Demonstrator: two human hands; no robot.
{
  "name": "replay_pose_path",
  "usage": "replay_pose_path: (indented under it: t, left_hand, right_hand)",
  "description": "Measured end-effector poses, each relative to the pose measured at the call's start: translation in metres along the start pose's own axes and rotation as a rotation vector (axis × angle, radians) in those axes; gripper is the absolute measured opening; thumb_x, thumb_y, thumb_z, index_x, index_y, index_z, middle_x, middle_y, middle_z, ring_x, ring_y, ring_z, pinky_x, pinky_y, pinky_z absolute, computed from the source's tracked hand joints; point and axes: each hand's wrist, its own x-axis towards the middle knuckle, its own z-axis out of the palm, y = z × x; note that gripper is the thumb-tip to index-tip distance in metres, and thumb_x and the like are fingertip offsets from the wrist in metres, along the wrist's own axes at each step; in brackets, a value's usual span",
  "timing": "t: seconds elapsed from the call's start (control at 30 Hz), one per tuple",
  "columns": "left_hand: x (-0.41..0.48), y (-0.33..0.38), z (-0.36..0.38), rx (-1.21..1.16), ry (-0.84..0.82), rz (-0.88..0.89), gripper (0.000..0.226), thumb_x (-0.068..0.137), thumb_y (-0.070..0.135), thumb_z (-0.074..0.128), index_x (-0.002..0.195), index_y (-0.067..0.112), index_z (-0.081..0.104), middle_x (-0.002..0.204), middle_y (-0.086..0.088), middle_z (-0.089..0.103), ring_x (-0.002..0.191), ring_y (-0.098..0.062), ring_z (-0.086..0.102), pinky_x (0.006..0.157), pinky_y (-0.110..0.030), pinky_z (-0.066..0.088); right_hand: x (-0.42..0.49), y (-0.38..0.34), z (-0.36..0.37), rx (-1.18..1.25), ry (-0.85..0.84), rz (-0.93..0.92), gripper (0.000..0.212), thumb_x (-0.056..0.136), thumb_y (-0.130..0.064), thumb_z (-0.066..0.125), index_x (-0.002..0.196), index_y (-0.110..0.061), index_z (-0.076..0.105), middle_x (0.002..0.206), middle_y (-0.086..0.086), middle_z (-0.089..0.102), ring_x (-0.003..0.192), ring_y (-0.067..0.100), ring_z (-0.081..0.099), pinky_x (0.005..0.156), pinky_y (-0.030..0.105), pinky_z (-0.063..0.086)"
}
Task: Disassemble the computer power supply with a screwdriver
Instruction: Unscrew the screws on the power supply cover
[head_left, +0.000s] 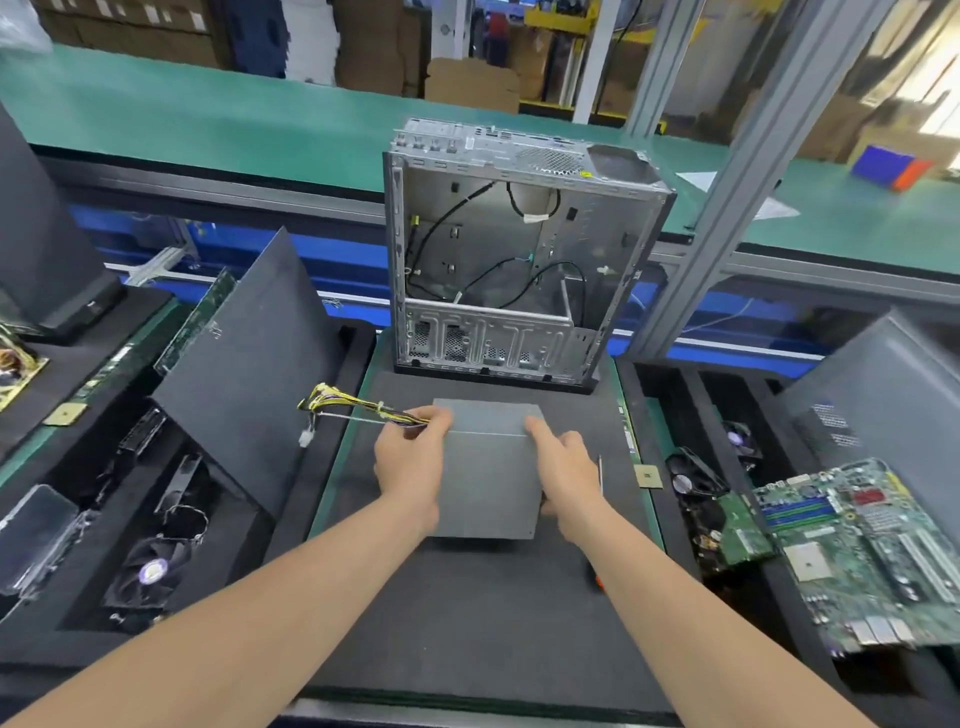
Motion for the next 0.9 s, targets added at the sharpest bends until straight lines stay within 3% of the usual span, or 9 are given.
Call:
replay_pose_path:
  t: [0.1,0.2,0.33,0.43,0.57,0.77,0.9]
  left_hand:
    - [0.007,-0.008,-0.004,-0.018,0.017,0.07,0.012,0.083,0.021,0.077,0.09,0.027,0.07,0.089,0.01,0.07,0.097,-0.02,0.062,0.083,-0.034,0.046]
    - [0.009,-0.012,-0.008,-0.061,-0.022,0.059,0.025,0.08,0.017,0.075,0.1,0.026,0.063,0.097,0.006,0.069,0.097,-0.02,0.062,0.092,-0.04,0.049]
    - [0.007,-0.019,-0.013,-0.077,-0.102,0.076,0.051,0.072,0.025,0.069,0.123,0.027,0.063,0.106,0.009,0.071,0.105,-0.014,0.065,0.097,-0.035,0.049]
    - [0.008,-0.029,-0.015,-0.027,-0.106,0.082,0.033,0.087,0.035,0.077,0.119,0.034,0.072,0.113,0.018,0.075,0.113,-0.003,0.066,0.1,-0.031,0.048]
    - [0.009,-0.034,-0.016,0.024,-0.041,0.051,0.027,0.083,0.059,0.078,0.105,0.044,0.078,0.101,0.029,0.074,0.114,0.001,0.061,0.094,-0.03,0.044]
    - [0.014,-0.039,-0.016,0.042,-0.001,0.092,0.025,0.086,0.052,0.077,0.109,0.042,0.08,0.089,0.038,0.072,0.114,-0.001,0.062,0.093,-0.029,0.044]
    - [0.017,-0.039,-0.016,0.062,-0.023,0.119,0.025,0.091,0.041,0.073,0.116,0.038,0.078,0.09,0.033,0.074,0.113,-0.008,0.065,0.1,-0.034,0.05]
  right_hand:
    - [-0.006,0.01,0.006,0.078,0.007,-0.003,0.045,0.066,-0.064,0.056,0.096,-0.03,0.054,0.105,0.002,0.065,0.088,0.024,0.064,0.078,0.041,0.055]
    - [-0.008,0.015,0.013,0.11,0.04,-0.04,0.028,0.071,-0.056,0.058,0.088,-0.035,0.053,0.104,0.0,0.065,0.087,0.021,0.061,0.071,0.037,0.046]
    - [-0.006,0.014,0.019,0.139,0.066,-0.032,0.047,0.081,-0.06,0.059,0.099,-0.02,0.043,0.1,0.003,0.059,0.08,0.02,0.05,0.067,0.034,0.036]
    - [-0.013,0.017,0.024,0.138,0.108,-0.004,0.058,0.086,-0.075,0.055,0.1,-0.02,0.043,0.099,0.0,0.06,0.08,0.017,0.052,0.062,0.032,0.035]
    - [-0.019,0.018,0.027,0.117,0.181,-0.044,0.057,0.085,-0.076,0.058,0.1,-0.022,0.049,0.1,-0.002,0.061,0.082,0.013,0.057,0.061,0.031,0.04]
    - [-0.021,0.02,0.03,0.119,0.202,-0.085,0.045,0.091,-0.065,0.059,0.1,-0.022,0.052,0.1,-0.003,0.061,0.085,0.01,0.057,0.062,0.03,0.04]
    - [-0.021,0.018,0.029,0.132,0.175,-0.1,0.036,0.094,-0.059,0.059,0.099,-0.024,0.051,0.1,-0.004,0.06,0.086,0.01,0.056,0.063,0.03,0.04]
